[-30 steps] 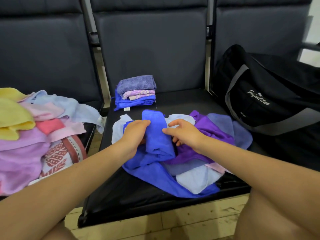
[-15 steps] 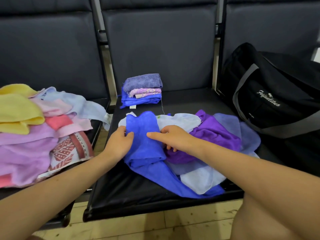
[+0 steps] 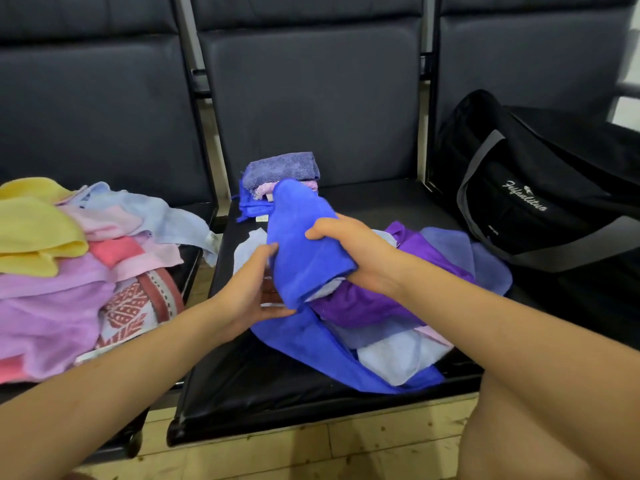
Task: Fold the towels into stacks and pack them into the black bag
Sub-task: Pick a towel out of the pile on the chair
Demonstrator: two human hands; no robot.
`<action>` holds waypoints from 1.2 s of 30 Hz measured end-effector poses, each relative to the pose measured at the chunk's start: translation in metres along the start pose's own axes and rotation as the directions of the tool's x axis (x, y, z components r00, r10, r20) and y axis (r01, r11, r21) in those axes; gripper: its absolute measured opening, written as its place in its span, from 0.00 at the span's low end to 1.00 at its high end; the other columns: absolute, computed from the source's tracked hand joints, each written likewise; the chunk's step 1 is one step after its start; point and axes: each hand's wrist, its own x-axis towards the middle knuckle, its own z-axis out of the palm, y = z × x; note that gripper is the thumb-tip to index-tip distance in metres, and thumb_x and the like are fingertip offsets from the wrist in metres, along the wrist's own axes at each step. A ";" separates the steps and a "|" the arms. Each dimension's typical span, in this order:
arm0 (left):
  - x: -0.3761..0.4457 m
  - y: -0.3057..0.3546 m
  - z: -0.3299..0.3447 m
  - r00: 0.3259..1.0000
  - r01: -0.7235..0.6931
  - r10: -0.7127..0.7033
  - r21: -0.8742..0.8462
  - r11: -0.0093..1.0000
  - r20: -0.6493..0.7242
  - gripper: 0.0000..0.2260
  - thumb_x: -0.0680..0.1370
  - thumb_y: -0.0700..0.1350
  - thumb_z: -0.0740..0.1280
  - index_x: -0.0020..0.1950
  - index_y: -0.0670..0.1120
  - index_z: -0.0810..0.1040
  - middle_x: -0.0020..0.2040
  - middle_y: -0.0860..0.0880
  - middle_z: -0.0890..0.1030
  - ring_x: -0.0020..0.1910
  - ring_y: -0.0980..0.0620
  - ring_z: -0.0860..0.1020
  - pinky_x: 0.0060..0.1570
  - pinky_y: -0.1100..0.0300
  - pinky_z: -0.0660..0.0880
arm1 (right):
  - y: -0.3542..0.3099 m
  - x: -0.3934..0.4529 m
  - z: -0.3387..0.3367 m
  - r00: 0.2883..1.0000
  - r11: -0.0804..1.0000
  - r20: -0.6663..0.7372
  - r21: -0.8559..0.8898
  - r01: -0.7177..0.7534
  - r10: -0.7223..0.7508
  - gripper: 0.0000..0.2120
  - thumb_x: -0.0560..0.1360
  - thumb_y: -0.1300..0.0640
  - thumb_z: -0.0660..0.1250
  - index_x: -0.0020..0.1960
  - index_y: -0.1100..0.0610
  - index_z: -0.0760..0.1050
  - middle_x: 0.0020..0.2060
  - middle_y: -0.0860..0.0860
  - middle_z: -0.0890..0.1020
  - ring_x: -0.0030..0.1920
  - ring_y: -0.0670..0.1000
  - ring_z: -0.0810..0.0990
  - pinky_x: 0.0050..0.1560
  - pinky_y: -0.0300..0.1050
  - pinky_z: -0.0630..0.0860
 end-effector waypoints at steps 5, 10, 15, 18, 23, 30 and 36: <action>-0.005 0.029 0.008 0.981 0.008 0.073 -0.410 0.912 0.182 0.24 0.78 0.63 0.58 0.63 0.47 0.79 0.58 0.45 0.82 0.57 0.46 0.81 0.55 0.50 0.75 | -0.016 -0.010 -0.007 0.991 1.000 0.132 0.020 -0.009 0.007 0.13 0.76 0.65 0.64 0.59 0.61 0.76 0.50 0.57 0.82 0.48 0.55 0.82 0.46 0.43 0.79; 0.017 0.065 0.008 0.983 -0.174 0.176 -0.530 0.830 -0.047 0.11 0.81 0.47 0.61 0.59 0.45 0.79 0.52 0.45 0.84 0.50 0.47 0.82 0.45 0.52 0.77 | -0.016 0.012 -0.017 0.999 1.000 -0.048 0.001 0.024 -0.023 0.13 0.74 0.59 0.71 0.56 0.62 0.76 0.54 0.57 0.82 0.52 0.55 0.82 0.54 0.49 0.77; 0.051 0.097 0.016 0.951 -0.304 0.274 -0.571 0.762 -0.141 0.07 0.82 0.45 0.60 0.48 0.48 0.77 0.49 0.46 0.83 0.51 0.46 0.81 0.51 0.51 0.77 | -0.020 0.048 -0.042 0.987 0.986 -0.016 0.046 -0.162 0.162 0.07 0.75 0.60 0.69 0.53 0.57 0.78 0.48 0.52 0.82 0.45 0.51 0.83 0.53 0.46 0.79; 0.083 0.109 0.008 0.897 -0.439 0.352 -0.432 0.788 -0.268 0.04 0.79 0.40 0.64 0.52 0.45 0.76 0.49 0.47 0.82 0.47 0.48 0.80 0.39 0.58 0.78 | -0.041 0.086 -0.055 0.976 0.991 -0.211 0.132 -0.026 0.054 0.10 0.76 0.67 0.65 0.56 0.61 0.76 0.47 0.54 0.83 0.44 0.51 0.82 0.42 0.45 0.81; 0.139 0.122 -0.023 0.713 -0.611 0.609 0.118 0.783 -0.348 0.17 0.76 0.36 0.65 0.62 0.52 0.72 0.51 0.46 0.79 0.51 0.47 0.80 0.48 0.52 0.80 | -0.071 0.162 -0.070 0.897 0.972 -0.388 -0.178 0.153 -0.212 0.16 0.76 0.67 0.61 0.63 0.61 0.74 0.54 0.56 0.81 0.48 0.53 0.81 0.36 0.42 0.77; 0.217 0.139 -0.064 0.573 -0.592 0.747 0.460 0.662 -0.336 0.22 0.78 0.37 0.61 0.71 0.53 0.69 0.58 0.47 0.76 0.58 0.47 0.76 0.57 0.51 0.76 | -0.076 0.269 -0.065 0.797 0.836 -0.404 -0.506 0.213 -0.448 0.18 0.75 0.61 0.65 0.65 0.59 0.70 0.61 0.54 0.77 0.57 0.53 0.78 0.55 0.45 0.76; 0.250 0.106 -0.081 0.790 -0.249 0.551 0.680 0.689 -0.270 0.20 0.81 0.48 0.57 0.73 0.53 0.67 0.68 0.44 0.72 0.61 0.42 0.74 0.63 0.52 0.71 | -0.042 0.292 -0.067 0.853 0.624 -0.351 -0.780 -0.039 -0.386 0.18 0.77 0.55 0.63 0.64 0.61 0.70 0.61 0.56 0.77 0.58 0.55 0.76 0.47 0.41 0.67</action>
